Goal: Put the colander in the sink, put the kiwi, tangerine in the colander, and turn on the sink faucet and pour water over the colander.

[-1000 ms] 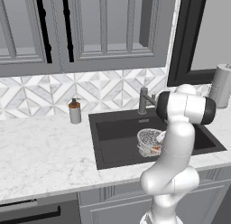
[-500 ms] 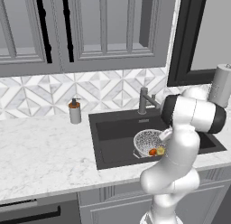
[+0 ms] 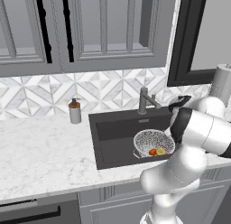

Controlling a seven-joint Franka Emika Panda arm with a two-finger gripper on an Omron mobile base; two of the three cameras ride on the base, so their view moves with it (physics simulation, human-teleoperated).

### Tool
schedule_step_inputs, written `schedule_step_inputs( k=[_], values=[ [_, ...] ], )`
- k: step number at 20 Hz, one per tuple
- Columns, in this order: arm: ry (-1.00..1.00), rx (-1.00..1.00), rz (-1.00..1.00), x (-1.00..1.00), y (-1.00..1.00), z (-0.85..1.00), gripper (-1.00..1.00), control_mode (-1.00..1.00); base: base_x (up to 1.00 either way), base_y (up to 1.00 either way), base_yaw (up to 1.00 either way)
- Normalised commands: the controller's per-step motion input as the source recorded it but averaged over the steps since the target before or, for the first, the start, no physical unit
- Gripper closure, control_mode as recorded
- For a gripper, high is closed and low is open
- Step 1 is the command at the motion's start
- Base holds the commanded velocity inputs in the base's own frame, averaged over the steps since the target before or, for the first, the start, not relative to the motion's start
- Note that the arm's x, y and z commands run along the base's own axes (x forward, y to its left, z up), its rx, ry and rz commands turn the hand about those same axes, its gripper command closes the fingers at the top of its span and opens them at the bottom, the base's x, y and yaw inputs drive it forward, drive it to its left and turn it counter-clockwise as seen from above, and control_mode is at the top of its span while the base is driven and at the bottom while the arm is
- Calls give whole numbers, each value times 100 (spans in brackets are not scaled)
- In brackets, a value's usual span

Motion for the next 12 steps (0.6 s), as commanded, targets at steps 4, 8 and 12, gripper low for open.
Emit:
schedule_step_inputs(
  k=[4, 8, 12],
  values=[
    [-15, 0, 0, -61, -16, 50, -100, -100, 0, 0, 0],
    [-17, 0, 0, -45, -10, 55, -100, -100, 0, 0, 0],
    [-4, 0, 0, -20, -5, 53, -100, -100, 0, 0, 0]
  ],
)
